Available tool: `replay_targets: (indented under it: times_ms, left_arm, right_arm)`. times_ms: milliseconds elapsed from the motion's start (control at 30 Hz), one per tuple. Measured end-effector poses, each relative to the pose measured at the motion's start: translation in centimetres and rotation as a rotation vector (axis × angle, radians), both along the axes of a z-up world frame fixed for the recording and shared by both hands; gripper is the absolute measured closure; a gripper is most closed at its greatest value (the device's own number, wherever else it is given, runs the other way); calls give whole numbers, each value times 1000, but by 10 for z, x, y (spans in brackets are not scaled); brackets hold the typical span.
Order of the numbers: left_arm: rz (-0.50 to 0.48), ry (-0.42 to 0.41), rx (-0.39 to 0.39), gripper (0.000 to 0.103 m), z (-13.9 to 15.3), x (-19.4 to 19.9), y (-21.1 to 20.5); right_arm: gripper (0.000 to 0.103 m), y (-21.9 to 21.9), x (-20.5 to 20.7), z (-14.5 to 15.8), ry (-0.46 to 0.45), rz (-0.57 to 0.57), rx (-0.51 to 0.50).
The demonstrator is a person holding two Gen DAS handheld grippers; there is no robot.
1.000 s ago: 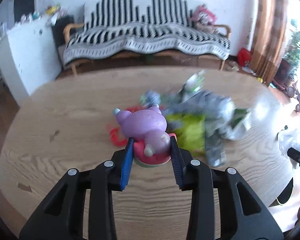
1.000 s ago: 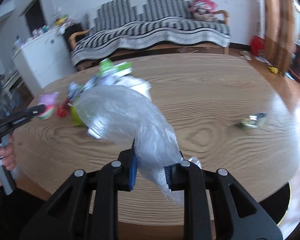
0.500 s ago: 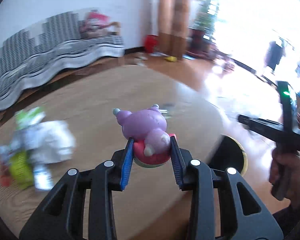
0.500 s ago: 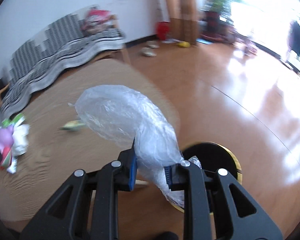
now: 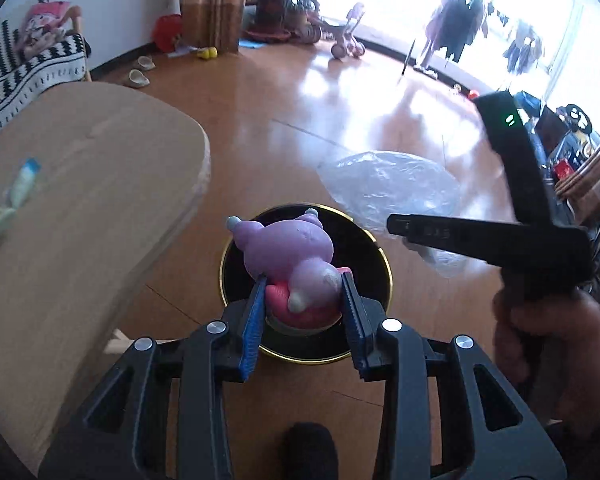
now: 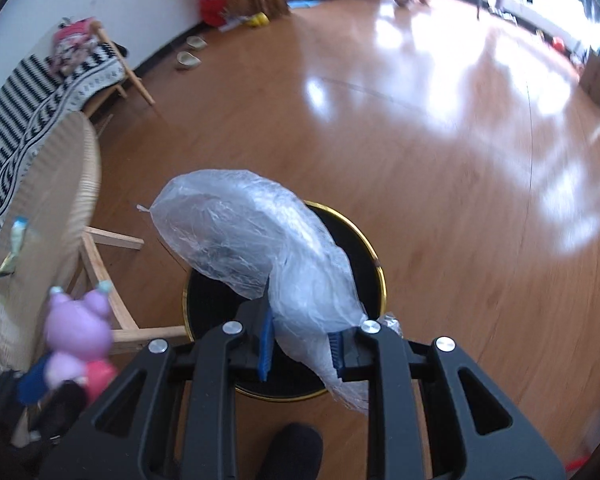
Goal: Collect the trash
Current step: 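Carry both items to the black bin and open both tools to drop them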
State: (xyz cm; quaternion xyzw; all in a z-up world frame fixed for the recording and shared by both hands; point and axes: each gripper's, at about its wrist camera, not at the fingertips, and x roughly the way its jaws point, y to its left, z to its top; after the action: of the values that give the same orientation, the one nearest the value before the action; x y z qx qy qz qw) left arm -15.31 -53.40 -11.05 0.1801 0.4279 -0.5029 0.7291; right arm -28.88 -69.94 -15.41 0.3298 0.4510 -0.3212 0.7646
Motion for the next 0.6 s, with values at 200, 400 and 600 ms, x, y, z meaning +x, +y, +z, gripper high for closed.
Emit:
replay_targets:
  times_ms: [200, 400, 600]
  left_arm:
    - [-11, 45, 63, 65, -40, 20, -41]
    - [-12, 54, 74, 57, -55, 32, -62]
    - [-39, 21, 47, 39, -39, 23, -69]
  right_arm:
    - [80, -9, 0, -13, 20, -30, 61]
    - [80, -17, 8, -16, 25, -55, 60]
    - [80, -22, 9, -25, 29, -59, 89]
